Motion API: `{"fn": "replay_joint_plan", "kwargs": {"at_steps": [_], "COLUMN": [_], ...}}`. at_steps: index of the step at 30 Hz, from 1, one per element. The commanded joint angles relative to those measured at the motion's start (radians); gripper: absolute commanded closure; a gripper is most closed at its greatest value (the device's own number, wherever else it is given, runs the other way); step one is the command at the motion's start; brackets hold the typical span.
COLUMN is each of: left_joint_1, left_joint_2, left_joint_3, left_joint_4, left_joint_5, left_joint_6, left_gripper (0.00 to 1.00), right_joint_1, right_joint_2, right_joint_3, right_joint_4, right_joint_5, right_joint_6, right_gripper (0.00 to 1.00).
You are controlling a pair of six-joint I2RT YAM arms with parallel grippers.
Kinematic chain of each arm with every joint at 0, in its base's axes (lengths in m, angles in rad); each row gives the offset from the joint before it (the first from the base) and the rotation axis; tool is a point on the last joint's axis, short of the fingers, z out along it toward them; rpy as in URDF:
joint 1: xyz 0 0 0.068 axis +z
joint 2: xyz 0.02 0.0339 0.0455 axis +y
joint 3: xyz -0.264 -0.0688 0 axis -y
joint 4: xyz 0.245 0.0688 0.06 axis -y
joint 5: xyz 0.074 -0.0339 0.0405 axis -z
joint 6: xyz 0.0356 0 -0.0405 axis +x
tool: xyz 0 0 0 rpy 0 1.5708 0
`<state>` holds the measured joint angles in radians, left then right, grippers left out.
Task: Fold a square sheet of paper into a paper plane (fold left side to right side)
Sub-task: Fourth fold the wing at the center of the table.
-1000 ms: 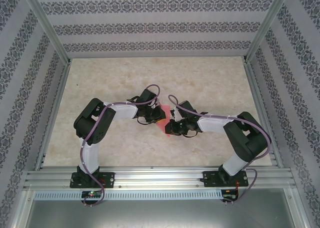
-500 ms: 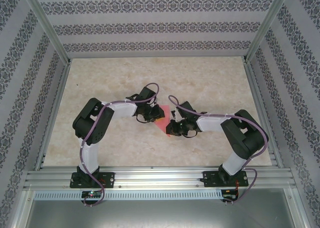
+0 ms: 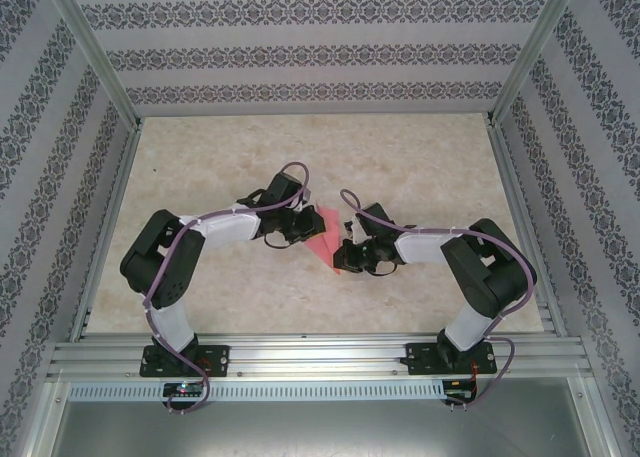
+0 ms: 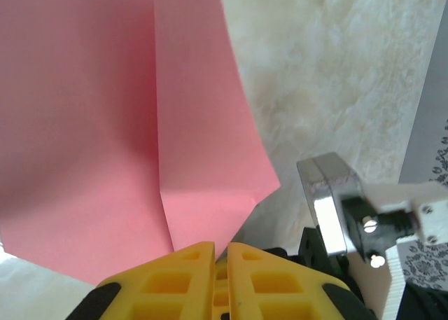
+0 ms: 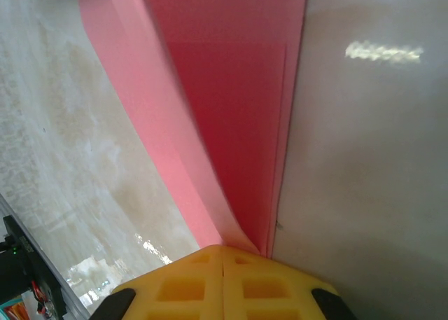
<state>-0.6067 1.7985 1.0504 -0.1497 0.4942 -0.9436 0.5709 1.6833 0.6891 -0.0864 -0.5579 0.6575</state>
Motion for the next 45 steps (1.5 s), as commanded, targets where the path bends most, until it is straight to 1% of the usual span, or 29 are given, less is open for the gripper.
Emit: {"fn": "replay_joint_plan", "kwargs": {"at_steps": [1, 5, 10, 13, 18, 24, 30, 45], "left_joint_1": [-0.024, -0.033, -0.031, -0.03, -0.021, 0.008, 0.043, 0.129], "left_joint_2": [0.033, 0.097, 0.171, 0.197, 0.228, 0.235, 0.258, 0.35], "left_joint_3": [0.016, 0.05, 0.1, 0.113, 0.138, 0.132, 0.159, 0.322], "left_joint_4": [0.079, 0.091, 0.054, 0.07, 0.029, 0.008, -0.017, -0.107], "left_joint_5": [0.034, 0.042, 0.008, 0.007, -0.026, -0.054, -0.053, -0.053], "left_joint_6": [-0.022, -0.027, 0.002, -0.001, 0.021, 0.046, 0.087, 0.162], "left_gripper": [0.87, 0.87, 0.88, 0.88, 0.88, 0.88, 0.88, 0.87], "right_joint_1": [0.001, 0.002, 0.01, 0.012, 0.013, 0.014, 0.018, 0.029], "right_joint_2": [0.069, 0.068, 0.069, 0.07, 0.077, 0.079, 0.078, 0.082], "right_joint_3": [-0.043, -0.04, -0.036, -0.033, -0.026, -0.026, -0.025, -0.026], "right_joint_4": [-0.092, -0.1, -0.112, -0.12, -0.131, -0.145, -0.157, -0.164], "right_joint_5": [0.085, 0.092, 0.1, 0.104, 0.111, 0.121, 0.127, 0.135], "right_joint_6": [-0.001, -0.004, -0.009, -0.011, -0.012, -0.013, -0.015, -0.012], "right_gripper": [0.94, 0.94, 0.94, 0.94, 0.94, 0.94, 0.94, 0.94]}}
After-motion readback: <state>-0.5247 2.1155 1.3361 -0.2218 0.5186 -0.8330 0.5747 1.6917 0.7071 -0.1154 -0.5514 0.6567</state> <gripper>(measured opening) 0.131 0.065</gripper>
